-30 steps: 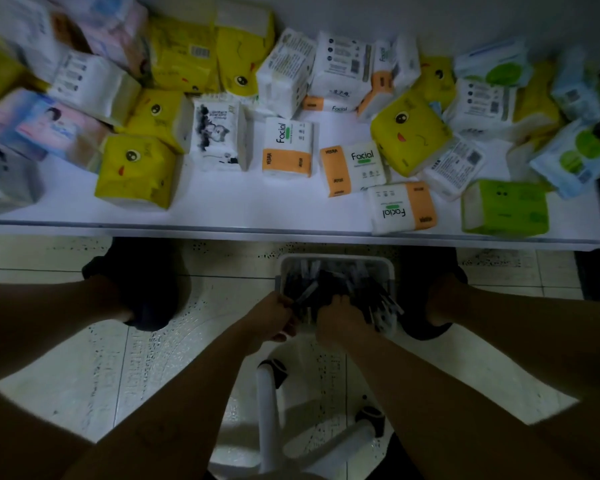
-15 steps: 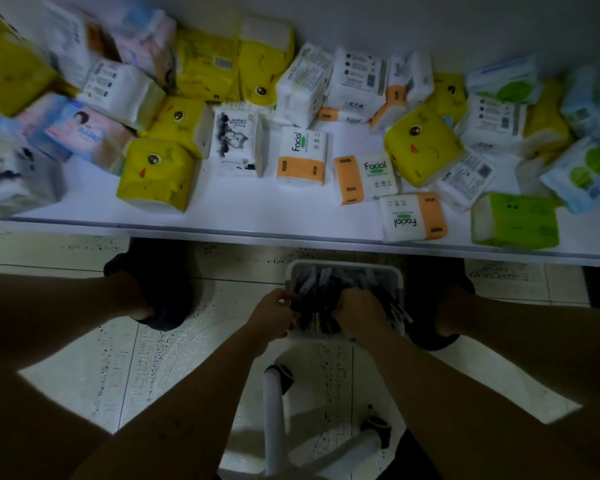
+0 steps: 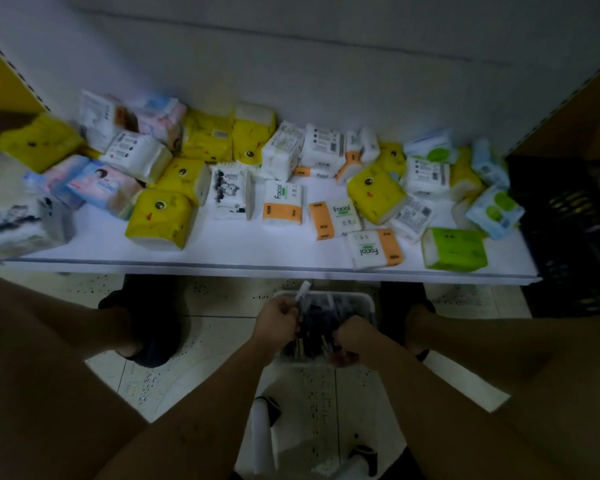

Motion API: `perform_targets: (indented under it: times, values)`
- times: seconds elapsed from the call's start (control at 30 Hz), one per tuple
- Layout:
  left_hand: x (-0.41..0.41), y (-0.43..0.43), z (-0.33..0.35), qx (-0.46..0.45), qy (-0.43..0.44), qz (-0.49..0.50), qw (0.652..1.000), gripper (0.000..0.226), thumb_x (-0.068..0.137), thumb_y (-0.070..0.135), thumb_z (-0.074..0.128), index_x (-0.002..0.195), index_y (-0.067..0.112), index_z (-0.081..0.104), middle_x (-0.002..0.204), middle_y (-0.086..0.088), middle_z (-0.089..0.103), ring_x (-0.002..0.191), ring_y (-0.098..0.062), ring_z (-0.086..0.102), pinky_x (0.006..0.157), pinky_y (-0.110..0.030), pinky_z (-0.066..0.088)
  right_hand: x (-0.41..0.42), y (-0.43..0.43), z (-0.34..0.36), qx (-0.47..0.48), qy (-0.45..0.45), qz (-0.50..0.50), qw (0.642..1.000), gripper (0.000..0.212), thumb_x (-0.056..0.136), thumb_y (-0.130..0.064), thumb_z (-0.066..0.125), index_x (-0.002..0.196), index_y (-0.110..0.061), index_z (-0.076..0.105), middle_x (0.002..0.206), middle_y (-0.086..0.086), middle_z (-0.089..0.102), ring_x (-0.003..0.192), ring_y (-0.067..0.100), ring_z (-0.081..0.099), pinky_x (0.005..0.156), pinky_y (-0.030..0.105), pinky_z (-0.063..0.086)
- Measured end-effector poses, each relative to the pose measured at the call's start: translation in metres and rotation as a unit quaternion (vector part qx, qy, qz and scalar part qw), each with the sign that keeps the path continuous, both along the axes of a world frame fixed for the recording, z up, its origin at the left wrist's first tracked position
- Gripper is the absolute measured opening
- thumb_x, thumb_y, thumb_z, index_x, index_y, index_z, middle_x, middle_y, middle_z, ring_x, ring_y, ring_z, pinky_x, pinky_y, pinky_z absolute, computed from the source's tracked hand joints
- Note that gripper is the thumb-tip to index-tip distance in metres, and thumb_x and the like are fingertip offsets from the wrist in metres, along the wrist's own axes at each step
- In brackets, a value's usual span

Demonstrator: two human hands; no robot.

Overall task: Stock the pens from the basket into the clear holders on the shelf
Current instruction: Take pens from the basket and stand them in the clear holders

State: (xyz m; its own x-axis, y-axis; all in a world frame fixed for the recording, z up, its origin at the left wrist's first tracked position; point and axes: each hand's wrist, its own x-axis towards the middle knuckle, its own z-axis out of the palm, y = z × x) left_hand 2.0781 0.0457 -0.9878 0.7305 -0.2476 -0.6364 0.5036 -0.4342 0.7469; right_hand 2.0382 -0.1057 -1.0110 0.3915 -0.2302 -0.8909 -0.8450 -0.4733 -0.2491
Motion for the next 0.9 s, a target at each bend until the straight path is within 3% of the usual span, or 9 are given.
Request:
perform_targets:
  times: [0.1, 0.2, 0.3, 0.4, 0.53, 0.6, 0.67, 0.77, 0.9]
  values:
    - [-0.002, -0.004, 0.013, 0.000, -0.021, 0.010, 1.000, 0.014, 0.096, 0.008, 0.048, 0.090, 0.016, 0.057, 0.092, -0.010, 0.063, 0.081, -0.020, 0.060, 0.066, -0.031, 0.053, -0.005, 0.006, 0.021, 0.019, -0.090, -0.117, 0.989, 0.016, 0.095, -0.008, 0.044, 0.099, -0.005, 0.059, 0.074, 0.005, 0.055, 0.059, 0.016, 0.052, 0.066, 0.031, 0.050]
    - [-0.001, -0.008, 0.037, -0.028, -0.068, 0.011, 0.997, 0.021, 0.100, 0.024, 0.046, 0.100, 0.012, 0.063, 0.094, -0.012, 0.068, 0.084, -0.025, 0.064, 0.072, -0.033, 0.052, 0.001, 0.007, 0.055, -0.031, -0.204, -0.118, 0.971, 0.020, 0.098, -0.023, 0.041, 0.086, -0.016, 0.055, 0.078, 0.001, 0.053, 0.071, 0.018, 0.051, 0.065, 0.029, 0.042]
    - [0.001, -0.011, 0.066, -0.075, -0.140, 0.036, 0.987, 0.026, 0.101, 0.032, 0.044, 0.102, 0.016, 0.065, 0.085, -0.010, 0.069, 0.068, -0.016, 0.059, 0.057, -0.020, 0.044, 0.005, 0.003, 0.095, -0.026, -0.306, -0.162, 0.938, 0.031, 0.102, -0.038, 0.037, 0.092, -0.024, 0.063, 0.075, -0.005, 0.057, 0.073, 0.017, 0.055, 0.061, 0.026, 0.040]
    - [0.008, -0.016, 0.095, -0.118, -0.166, 0.066, 0.977, 0.024, 0.101, 0.025, 0.046, 0.105, 0.013, 0.066, 0.083, -0.006, 0.067, 0.065, -0.014, 0.055, 0.060, -0.026, 0.045, 0.005, 0.001, 0.129, 0.039, -0.407, -0.182, 0.894, 0.026, 0.103, -0.025, 0.041, 0.104, -0.020, 0.066, 0.051, -0.005, 0.051, 0.050, 0.013, 0.049, 0.054, 0.026, 0.039]
    - [0.020, -0.021, 0.141, -0.177, -0.173, 0.103, 0.963, 0.017, 0.097, 0.011, 0.051, 0.107, 0.003, 0.061, 0.092, -0.012, 0.064, 0.074, -0.017, 0.057, 0.063, -0.029, 0.052, 0.011, 0.004, 0.172, 0.059, -0.480, -0.184, 0.856, 0.017, 0.101, -0.005, 0.041, 0.098, -0.005, 0.058, 0.078, 0.006, 0.062, 0.062, 0.011, 0.052, 0.055, 0.020, 0.039]
    - [0.024, -0.021, 0.169, -0.207, -0.200, 0.109, 0.952, 0.016, 0.094, 0.008, 0.053, 0.108, 0.008, 0.061, 0.091, -0.014, 0.063, 0.074, -0.019, 0.055, 0.061, -0.026, 0.049, 0.015, 0.009, 0.196, 0.038, -0.529, -0.158, 0.833, 0.018, 0.101, -0.006, 0.042, 0.108, -0.012, 0.058, 0.087, 0.005, 0.063, 0.059, 0.001, 0.049, 0.054, 0.015, 0.037]
    - [0.028, -0.019, 0.196, -0.222, -0.237, 0.120, 0.938, 0.016, 0.093, 0.013, 0.058, 0.107, 0.019, 0.064, 0.094, -0.015, 0.067, 0.075, -0.018, 0.056, 0.065, -0.030, 0.046, 0.021, 0.016, 0.220, 0.032, -0.578, -0.150, 0.801, 0.021, 0.101, -0.014, 0.046, 0.117, -0.020, 0.059, 0.081, -0.003, 0.060, 0.054, -0.004, 0.051, 0.053, 0.012, 0.037]
    - [0.029, -0.015, 0.239, -0.252, -0.304, 0.135, 0.909, 0.004, 0.091, 0.027, 0.063, 0.092, 0.030, 0.067, 0.089, -0.011, 0.069, 0.076, -0.016, 0.059, 0.066, -0.032, 0.046, 0.029, 0.026, 0.256, 0.017, -0.647, -0.155, 0.746, 0.022, 0.101, -0.026, 0.047, 0.100, -0.029, 0.068, 0.062, -0.012, 0.052, 0.051, -0.001, 0.047, 0.054, 0.018, 0.038]
    - [0.030, -0.010, 0.294, -0.293, -0.326, 0.125, 0.890, 0.020, 0.089, 0.029, 0.067, 0.103, 0.015, 0.070, 0.089, 0.002, 0.069, 0.078, -0.009, 0.062, 0.064, -0.025, 0.052, 0.030, 0.036, 0.306, 0.064, -0.698, -0.168, 0.693, 0.017, 0.097, -0.025, 0.056, 0.085, -0.020, 0.066, 0.056, -0.005, 0.052, 0.042, 0.013, 0.043, 0.045, 0.032, 0.039]
